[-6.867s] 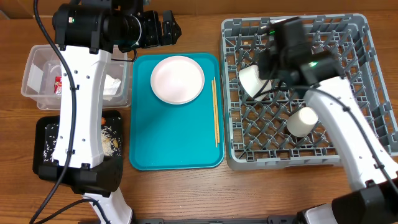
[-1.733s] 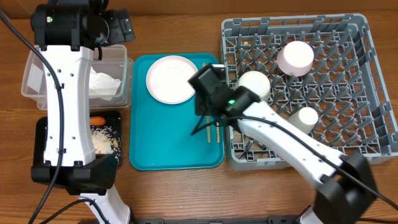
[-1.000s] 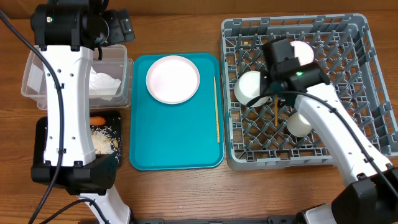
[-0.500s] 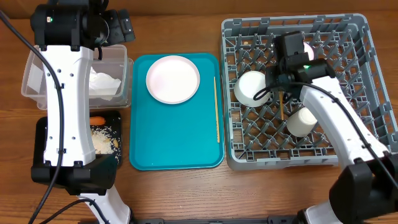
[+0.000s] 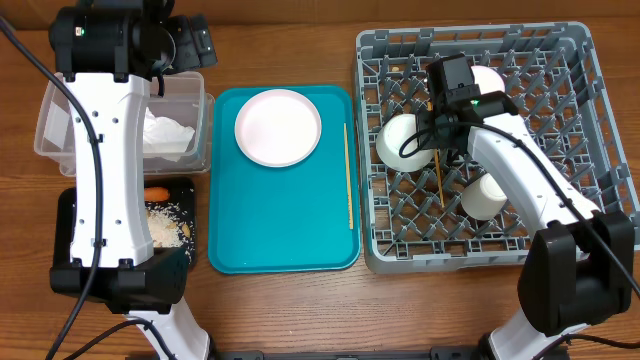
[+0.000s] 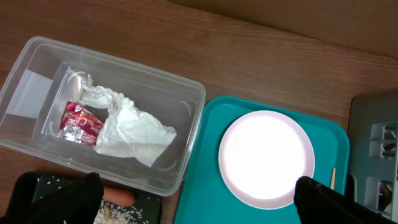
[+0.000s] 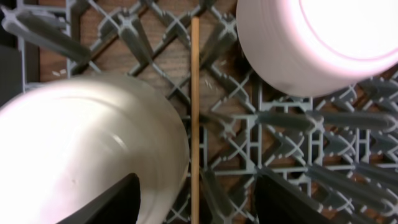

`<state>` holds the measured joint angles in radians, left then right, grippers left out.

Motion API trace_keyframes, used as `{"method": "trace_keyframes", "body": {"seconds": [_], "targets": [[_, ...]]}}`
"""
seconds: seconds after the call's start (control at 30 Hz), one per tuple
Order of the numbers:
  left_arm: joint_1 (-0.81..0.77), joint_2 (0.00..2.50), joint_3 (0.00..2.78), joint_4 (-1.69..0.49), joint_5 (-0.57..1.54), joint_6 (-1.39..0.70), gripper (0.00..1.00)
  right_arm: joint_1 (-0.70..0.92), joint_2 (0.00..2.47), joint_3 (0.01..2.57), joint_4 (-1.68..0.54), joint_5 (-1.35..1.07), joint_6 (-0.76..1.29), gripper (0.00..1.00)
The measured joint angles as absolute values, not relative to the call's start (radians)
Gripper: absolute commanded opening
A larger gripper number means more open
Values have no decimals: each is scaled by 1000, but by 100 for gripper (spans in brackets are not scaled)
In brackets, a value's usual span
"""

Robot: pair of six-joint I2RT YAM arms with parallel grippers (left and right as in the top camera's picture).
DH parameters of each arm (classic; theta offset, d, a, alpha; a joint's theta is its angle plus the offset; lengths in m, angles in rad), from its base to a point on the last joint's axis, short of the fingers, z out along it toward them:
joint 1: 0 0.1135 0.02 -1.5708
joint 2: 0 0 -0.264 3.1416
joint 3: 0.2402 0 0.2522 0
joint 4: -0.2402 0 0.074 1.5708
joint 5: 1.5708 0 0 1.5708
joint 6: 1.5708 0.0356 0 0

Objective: Sort waste into correct bins and load items into the dishwasher
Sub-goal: 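Lower the chopstick into the rack and open the right gripper, then move the right gripper back to the remaining chopstick on the tray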

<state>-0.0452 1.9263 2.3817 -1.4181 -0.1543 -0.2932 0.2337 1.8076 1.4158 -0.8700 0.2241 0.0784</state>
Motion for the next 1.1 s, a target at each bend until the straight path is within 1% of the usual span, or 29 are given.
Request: {"method": "trace_keyframes", "body": {"seconds": [0.1, 0.17, 0.2, 0.37, 0.53, 0.77, 1.1], "targets": [[-45, 1926, 2382, -1418, -155, -293, 100, 236, 1808, 1459, -947, 208, 83, 58], [-45, 1926, 2382, -1418, -155, -293, 100, 240, 1805, 1526, -1005, 156, 105, 53], [-45, 1926, 2382, -1418, -155, -293, 100, 245, 1801, 1559, -1013, 129, 119, 53], [-45, 1926, 2382, -1418, -154, -293, 100, 333, 1727, 1641, -987, -30, 200, 52], [-45, 1926, 2382, -1418, -155, -293, 100, 467, 1707, 1637, -937, -82, 300, 51], [-45, 1926, 2382, -1418, -154, -293, 100, 631, 1810, 1568, -848, 19, 435, 50], [-45, 1926, 2382, -1418, -155, -293, 100, 801, 2012, 1547, -799, 322, 568, 51]]}}
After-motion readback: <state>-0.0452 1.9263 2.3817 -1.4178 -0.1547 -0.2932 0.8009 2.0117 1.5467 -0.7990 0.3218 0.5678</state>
